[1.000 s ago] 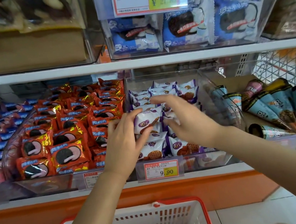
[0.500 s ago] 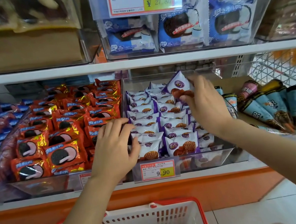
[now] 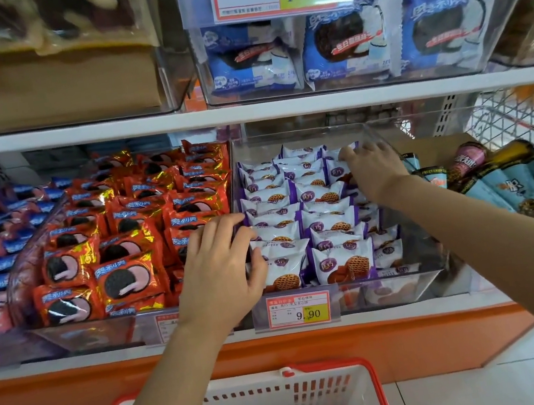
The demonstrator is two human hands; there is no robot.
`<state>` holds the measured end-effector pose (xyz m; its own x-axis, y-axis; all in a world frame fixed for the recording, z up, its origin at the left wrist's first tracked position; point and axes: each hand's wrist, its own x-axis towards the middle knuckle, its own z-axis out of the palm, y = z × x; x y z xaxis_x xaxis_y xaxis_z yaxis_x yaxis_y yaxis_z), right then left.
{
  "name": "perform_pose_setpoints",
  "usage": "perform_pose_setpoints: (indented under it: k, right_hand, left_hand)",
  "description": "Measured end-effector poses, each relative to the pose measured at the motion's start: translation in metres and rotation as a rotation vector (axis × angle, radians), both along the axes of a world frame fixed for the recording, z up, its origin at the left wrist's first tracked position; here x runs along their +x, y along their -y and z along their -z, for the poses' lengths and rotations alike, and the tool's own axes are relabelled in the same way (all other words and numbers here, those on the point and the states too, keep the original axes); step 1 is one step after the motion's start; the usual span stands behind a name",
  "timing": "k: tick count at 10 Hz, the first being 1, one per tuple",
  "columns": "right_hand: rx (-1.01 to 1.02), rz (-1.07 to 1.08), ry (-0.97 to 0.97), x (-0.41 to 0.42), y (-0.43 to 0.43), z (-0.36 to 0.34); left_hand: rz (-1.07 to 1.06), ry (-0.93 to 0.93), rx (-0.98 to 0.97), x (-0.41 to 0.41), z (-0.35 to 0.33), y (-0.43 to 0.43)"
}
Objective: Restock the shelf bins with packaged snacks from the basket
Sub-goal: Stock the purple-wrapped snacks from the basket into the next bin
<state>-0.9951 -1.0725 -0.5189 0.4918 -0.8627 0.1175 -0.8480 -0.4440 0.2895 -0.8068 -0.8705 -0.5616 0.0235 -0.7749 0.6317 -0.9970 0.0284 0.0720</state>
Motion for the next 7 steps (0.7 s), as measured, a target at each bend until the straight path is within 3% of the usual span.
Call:
perform_pose_setpoints:
  k: [1, 2, 3, 6, 7]
  right_hand:
    - [-0.111, -0.004, -0.092, 0.002, 0.004, -0.003]
    - [-0.093, -0.061, -0.108, 0.004, 0.009, -0.004]
    - [-0.014, -0.039, -0.007, 0.003, 0.007, -0.010]
    - [0.012, 0.005, 0.018, 0.005, 0.003, -0.014]
    - [-0.066, -0.030, -0.009, 0.004, -0.003, -0.009]
  left_hand:
    - [-0.003, -0.001, 0.009, 0.000, 0.001, 0.000]
    - [-0.004, -0.005, 0.010, 0.000, 0.001, 0.000]
    - [-0.005, -0.010, 0.006, 0.000, 0.001, 0.000]
    - [0.012, -0.025, -0.019, 0.000, 0.001, 0.000]
    - [0.011, -0.021, -0.010, 0.000, 0.001, 0.000]
